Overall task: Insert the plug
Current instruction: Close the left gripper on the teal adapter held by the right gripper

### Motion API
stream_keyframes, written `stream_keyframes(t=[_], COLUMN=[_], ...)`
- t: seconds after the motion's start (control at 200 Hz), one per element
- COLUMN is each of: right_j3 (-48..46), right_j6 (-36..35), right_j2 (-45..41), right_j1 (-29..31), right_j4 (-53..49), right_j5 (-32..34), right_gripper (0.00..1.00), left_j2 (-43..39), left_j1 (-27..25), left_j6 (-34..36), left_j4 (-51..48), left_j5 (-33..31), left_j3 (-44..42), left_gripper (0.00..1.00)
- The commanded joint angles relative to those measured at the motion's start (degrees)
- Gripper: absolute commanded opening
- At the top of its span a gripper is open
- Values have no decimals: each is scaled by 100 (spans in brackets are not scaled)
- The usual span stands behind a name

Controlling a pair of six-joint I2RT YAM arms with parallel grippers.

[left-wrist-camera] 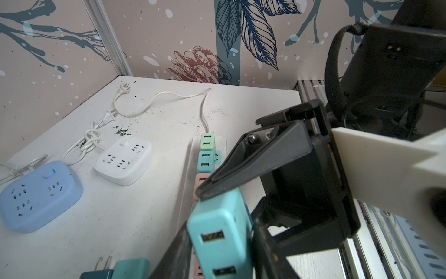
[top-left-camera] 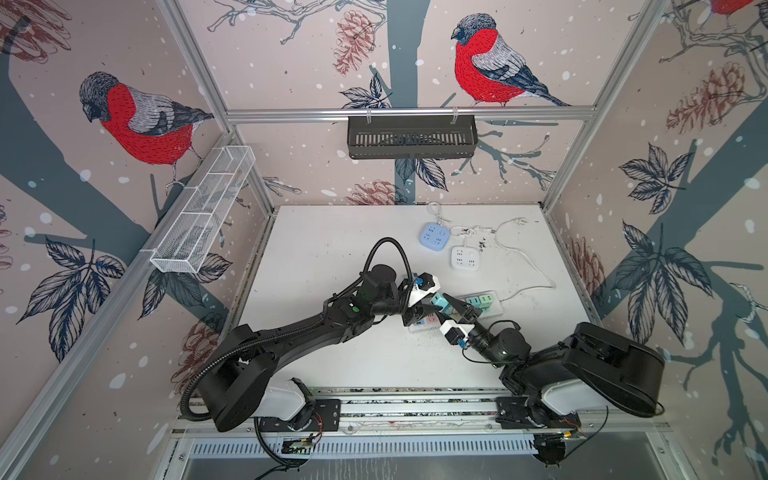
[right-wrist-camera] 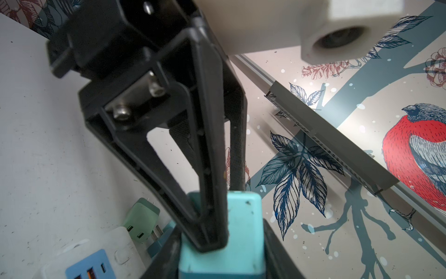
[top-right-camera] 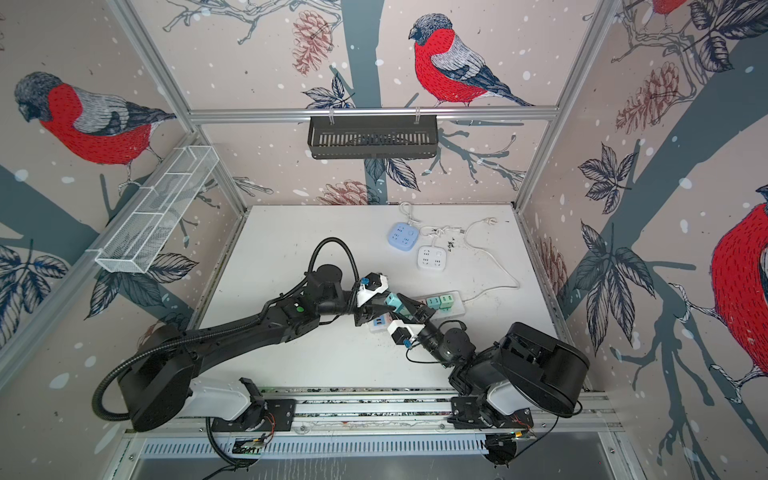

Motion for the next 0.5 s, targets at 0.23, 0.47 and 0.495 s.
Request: stream_keyframes(t=[0.23, 0.47, 0.495], right_j3=[114, 124, 126], right_j6=[-106, -105, -101], right_j2=[10, -99, -100], right_j1=[77, 91, 93], right_j4=[1349, 1349, 1349], right_j5=[46, 190, 194], right_gripper=[2, 2, 2], left_j2=[111, 227, 244], left_j1=[-76, -94, -94], left_j6=[68, 103, 106], left_j4=[-12, -162, -169], left_j5=[346, 301, 302], left_j3=[179, 295, 297], left_gripper=[53, 48, 48])
